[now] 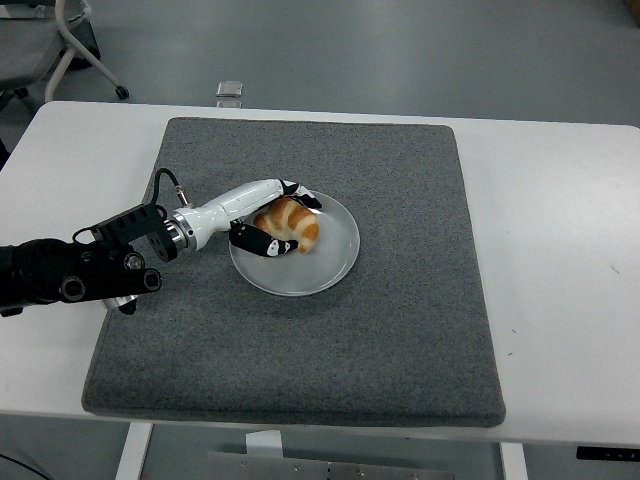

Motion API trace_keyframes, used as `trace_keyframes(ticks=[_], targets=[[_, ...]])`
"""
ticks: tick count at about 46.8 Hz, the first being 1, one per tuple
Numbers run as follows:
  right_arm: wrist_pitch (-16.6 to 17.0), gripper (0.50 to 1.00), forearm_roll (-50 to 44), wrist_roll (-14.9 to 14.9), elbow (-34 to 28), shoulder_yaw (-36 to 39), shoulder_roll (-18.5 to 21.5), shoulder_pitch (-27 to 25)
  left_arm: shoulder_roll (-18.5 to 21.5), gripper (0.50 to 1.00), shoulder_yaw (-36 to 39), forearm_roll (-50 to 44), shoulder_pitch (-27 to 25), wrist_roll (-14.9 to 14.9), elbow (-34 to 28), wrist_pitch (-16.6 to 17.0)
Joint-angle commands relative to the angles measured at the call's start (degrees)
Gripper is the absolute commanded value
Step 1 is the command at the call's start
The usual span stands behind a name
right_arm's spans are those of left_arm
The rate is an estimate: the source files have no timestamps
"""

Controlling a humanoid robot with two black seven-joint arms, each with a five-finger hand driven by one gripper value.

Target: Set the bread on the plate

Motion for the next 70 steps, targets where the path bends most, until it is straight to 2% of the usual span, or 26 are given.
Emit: trace_keyframes(ticks=[1, 16, 26, 33, 37, 41, 54, 66, 70], targets=[[0.0, 0.93, 0.0, -0.04, 0.0, 0.09, 0.0, 0.0, 0.08, 0.827, -0.43, -0.09, -0.27, 0.0, -0.01, -0.09], [0.0, 0.93, 0.0, -0.04, 0.0, 0.09, 0.0, 0.0, 0.26, 0.879, -5.35, -0.53, -0.62, 0.0, -0.36, -1.58], [0.0, 0.932, 0.0, -0.04, 0.0, 0.09, 0.0, 0.0, 0.61, 0.879, -12.46, -2.72, -0.18, 0.09, -0.54, -8.17], [0.0, 0.93, 0.0, -0.04, 0.0, 0.09, 0.0, 0.0, 1.14, 0.885, -20.02, -11.32, -0.45, 0.18, 0.6, -16.87], [0.0, 0.93, 0.0, -0.04, 0.0, 0.09, 0.0, 0.0, 1.49, 0.926, -24.07, -16.16, -0.89, 0.18, 3.06, -21.26], [0.0, 0.93, 0.0, -0.04, 0.0, 0.09, 0.0, 0.0, 1.4, 0.926, -27.23, -18.02, -1.15, 0.18, 6.58, -23.64], [0.0, 0.93, 0.0, -0.04, 0.0, 0.0, 0.0, 0.09, 0.96, 0.932, -37.43, -20.91, -0.71, 0.18, 16.42, -26.63], [0.0, 0.93, 0.0, -0.04, 0.0, 0.09, 0.0, 0.18, 0.87, 0.932, -38.58, -38.48, -0.71, 0.27, 26.53, -31.2], [0.0, 0.93, 0.0, -0.04, 0.0, 0.09, 0.0, 0.18, 0.87, 0.932, -38.67, -42.18, -0.71, 0.27, 28.82, -31.73]])
